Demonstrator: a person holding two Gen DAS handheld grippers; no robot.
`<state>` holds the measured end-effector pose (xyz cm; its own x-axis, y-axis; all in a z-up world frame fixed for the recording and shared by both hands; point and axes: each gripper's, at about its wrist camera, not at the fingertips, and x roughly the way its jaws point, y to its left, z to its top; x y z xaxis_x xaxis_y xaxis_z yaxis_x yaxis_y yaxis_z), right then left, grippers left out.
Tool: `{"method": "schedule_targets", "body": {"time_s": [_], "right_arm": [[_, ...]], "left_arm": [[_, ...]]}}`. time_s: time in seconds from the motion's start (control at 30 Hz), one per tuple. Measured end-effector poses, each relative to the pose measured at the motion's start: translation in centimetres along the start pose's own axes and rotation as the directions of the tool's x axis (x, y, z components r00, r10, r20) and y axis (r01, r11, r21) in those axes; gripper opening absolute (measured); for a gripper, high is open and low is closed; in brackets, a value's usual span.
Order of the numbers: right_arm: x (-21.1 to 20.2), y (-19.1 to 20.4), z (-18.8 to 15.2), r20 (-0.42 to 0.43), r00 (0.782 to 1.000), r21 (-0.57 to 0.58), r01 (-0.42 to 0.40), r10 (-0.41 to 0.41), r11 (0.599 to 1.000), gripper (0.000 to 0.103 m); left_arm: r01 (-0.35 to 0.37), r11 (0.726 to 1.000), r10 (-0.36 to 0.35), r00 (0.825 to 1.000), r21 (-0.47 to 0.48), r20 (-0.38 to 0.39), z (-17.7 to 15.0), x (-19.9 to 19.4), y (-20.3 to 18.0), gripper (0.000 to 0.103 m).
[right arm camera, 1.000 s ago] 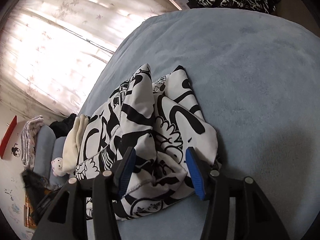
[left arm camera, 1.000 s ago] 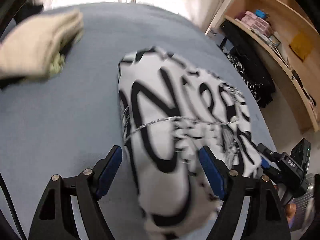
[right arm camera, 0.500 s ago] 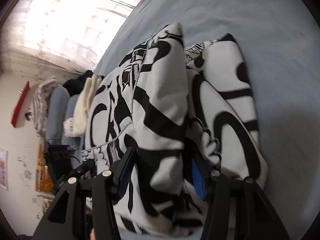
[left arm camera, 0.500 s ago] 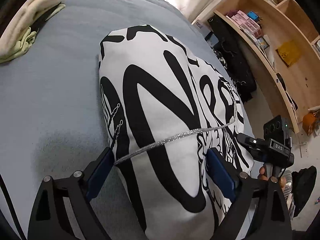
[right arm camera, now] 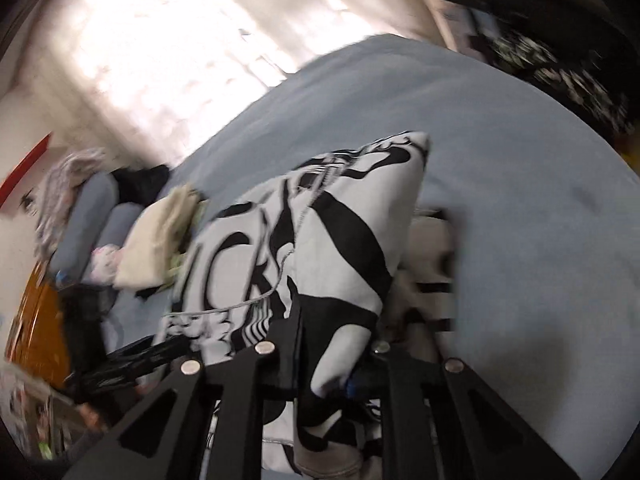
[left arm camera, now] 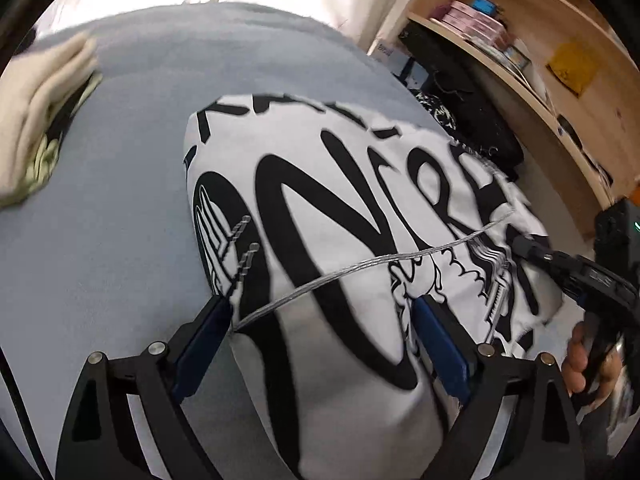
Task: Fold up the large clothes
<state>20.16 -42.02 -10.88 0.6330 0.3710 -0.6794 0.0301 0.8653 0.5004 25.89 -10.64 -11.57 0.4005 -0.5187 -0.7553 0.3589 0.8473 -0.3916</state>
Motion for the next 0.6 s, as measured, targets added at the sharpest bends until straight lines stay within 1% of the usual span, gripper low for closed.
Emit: {"method": "schedule_targets", "body": {"time_s": [0.03,0.07,0.1,0.13,0.17,0.2,0.27,0.33,0.43,0.47,0.5,0.57,0.6], "right_arm": [[0.7,-1.3,0.0,-0.019,1.0,0.026,0.014,-0.013,1.0,0.015],[1.8,-2.6,-0.2,-0.052,0.998,0.053,0.029,-0.027,0.998,0.015],[2.9,-3.3,-0.6,-0.079,0.996,0.068,0.05,-0.045,0.996,0.016],[3.8,-4.0,-1.1,-0.097,0.993,0.074,0.071,-0.063,0.995,0.019],[4.6,-4.5,-1.5,-0.106,0.992,0.083,0.085,-0.076,0.993,0.021],[5.2,-4.9,-1.8,-0.109,0.991,0.107,0.091,-0.079,0.99,0.021],[5.3,-5.0,-1.7,-0.102,0.992,0.127,0.086,-0.073,0.988,0.025],[4.9,-4.5,-1.6,-0.099,0.992,0.106,0.094,-0.083,0.99,0.028],[4.1,-3.2,-1.6,-0.115,0.985,0.071,0.14,-0.132,0.988,0.033],[3.3,-2.8,-1.3,-0.117,0.98,0.055,0.171,-0.163,0.984,0.033],[2.9,-2.2,-1.1,-0.111,0.978,0.047,0.185,-0.179,0.982,0.033],[1.3,-1.4,-0.7,-0.081,0.978,0.035,0.195,-0.192,0.98,0.033],[0.7,-0.9,-0.5,-0.065,0.98,0.034,0.19,-0.187,0.981,0.033]], "left_arm": [[-0.051,0.998,0.051,0.999,0.044,0.006,0.0,0.5,-1.3,0.091],[-0.092,0.994,0.091,0.996,0.067,0.008,0.0,0.9,-2.0,0.092],[-0.162,0.982,0.162,0.987,0.095,0.006,-0.3,1.8,-3.0,0.092],[-0.21,0.971,0.21,0.978,0.118,0.012,-0.6,2.5,-3.5,0.092],[-0.236,0.963,0.235,0.972,0.128,0.022,-0.9,3.0,-3.8,0.092],[-0.247,0.96,0.245,0.969,0.131,0.033,-1.1,3.3,-3.8,0.092],[-0.241,0.962,0.238,0.97,0.126,0.039,-1.2,3.6,-3.6,0.092],[-0.204,0.972,0.199,0.979,0.117,0.047,-1.2,2.9,-3.2,0.092],[-0.154,0.983,0.152,0.988,0.098,0.03,-1.1,1.1,-2.6,0.087],[-0.152,0.984,0.149,0.988,0.096,0.035,-1.1,0.6,-2.5,0.083],[-0.162,0.982,0.158,0.986,0.096,0.052,-1.0,-0.4,-2.2,0.082],[-0.185,0.978,0.174,0.978,0.094,0.117,-0.2,-2.6,-2.4,0.08],[-0.183,0.979,0.168,0.974,0.088,0.15,0.3,-3.6,-2.6,0.073]]}}
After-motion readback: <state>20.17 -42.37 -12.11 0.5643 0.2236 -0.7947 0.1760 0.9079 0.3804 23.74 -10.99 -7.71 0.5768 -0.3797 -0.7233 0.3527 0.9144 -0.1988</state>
